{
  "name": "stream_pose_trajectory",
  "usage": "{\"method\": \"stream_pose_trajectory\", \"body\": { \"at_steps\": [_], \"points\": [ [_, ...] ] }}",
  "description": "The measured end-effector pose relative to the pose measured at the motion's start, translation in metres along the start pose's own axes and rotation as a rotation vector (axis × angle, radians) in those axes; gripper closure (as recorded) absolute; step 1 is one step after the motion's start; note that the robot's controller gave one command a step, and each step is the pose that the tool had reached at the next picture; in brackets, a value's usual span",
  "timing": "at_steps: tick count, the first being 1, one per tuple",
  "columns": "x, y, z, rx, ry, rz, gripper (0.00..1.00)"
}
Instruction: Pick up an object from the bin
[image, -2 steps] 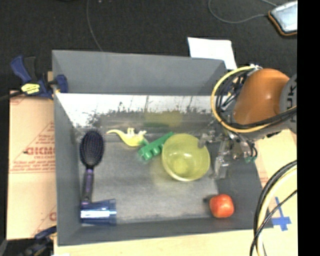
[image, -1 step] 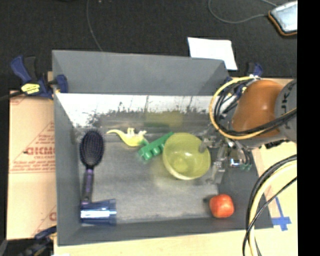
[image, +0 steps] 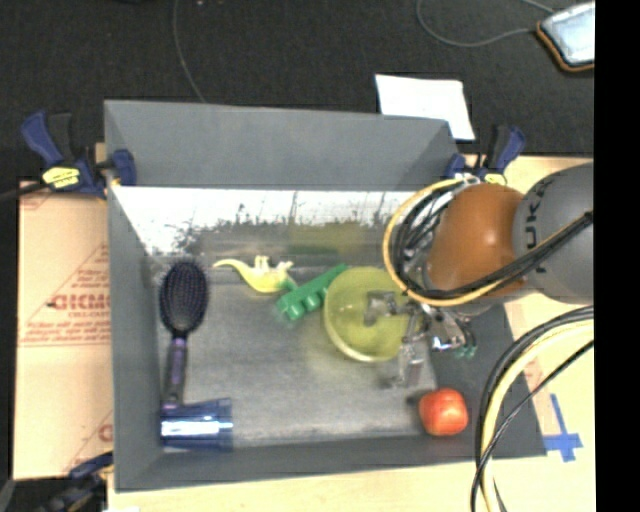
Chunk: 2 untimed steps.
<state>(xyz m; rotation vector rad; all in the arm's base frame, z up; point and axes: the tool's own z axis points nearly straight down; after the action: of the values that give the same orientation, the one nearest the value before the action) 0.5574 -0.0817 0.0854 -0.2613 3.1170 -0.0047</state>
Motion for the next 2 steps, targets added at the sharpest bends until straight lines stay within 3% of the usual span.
{"method": "stream_pose_trajectory", "body": {
  "at_steps": [1, 2],
  "points": [
    [0.0199, 0.004, 0.0084, 0.009, -0.02, 0.178, 1.0],
    [0.0198, 0.004, 0.0084, 0.009, -0.02, 0.176, 1.0]
  ]
}}
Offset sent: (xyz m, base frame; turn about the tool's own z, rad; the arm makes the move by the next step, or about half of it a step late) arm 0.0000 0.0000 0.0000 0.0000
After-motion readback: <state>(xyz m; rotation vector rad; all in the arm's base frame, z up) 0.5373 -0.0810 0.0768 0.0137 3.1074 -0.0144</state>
